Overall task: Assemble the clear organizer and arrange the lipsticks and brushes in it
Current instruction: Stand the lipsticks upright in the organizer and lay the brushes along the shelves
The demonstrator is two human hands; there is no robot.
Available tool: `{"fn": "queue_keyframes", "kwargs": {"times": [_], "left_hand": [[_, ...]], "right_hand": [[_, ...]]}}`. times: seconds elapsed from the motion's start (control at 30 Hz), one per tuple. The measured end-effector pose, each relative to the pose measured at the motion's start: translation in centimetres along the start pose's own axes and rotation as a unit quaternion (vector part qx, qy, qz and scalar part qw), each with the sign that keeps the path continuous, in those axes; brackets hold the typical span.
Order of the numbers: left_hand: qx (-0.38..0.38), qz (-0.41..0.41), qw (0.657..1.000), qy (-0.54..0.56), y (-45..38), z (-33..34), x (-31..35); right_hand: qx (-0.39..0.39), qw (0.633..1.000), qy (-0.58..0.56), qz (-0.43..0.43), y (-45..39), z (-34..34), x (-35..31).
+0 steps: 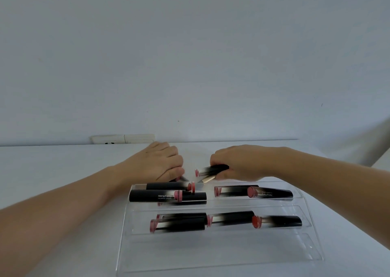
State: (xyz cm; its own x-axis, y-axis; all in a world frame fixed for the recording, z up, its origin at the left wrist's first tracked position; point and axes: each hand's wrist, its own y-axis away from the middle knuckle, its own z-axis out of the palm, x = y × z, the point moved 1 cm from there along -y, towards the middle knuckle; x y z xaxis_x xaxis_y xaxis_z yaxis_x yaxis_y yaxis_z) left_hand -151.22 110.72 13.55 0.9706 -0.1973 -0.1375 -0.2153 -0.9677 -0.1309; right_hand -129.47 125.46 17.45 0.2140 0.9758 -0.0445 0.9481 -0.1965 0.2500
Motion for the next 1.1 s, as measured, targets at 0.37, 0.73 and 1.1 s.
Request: {"fn": "queue_keyframes", "kwargs": {"times": [0.37,0.73,1.1], "left_hand": [[-0.026,-0.01,1.0,0.002,1.5,0.9,-1.9],[0.005,-0.191,0.957,0.216,2.7,0.0,-2.1],[0.017,-0.155,0.939,0.307,-1.5,-1.2,1.7]], "right_hand": [[-0.037,0.995,0.078,0.045,1.6,-0.2,1.4],[-0.09,0.986,0.053,0.127,2.2,-0.6,2.0],[-0.059,0.984,0.041,0.163,0.5,-0.6,1.0]]}}
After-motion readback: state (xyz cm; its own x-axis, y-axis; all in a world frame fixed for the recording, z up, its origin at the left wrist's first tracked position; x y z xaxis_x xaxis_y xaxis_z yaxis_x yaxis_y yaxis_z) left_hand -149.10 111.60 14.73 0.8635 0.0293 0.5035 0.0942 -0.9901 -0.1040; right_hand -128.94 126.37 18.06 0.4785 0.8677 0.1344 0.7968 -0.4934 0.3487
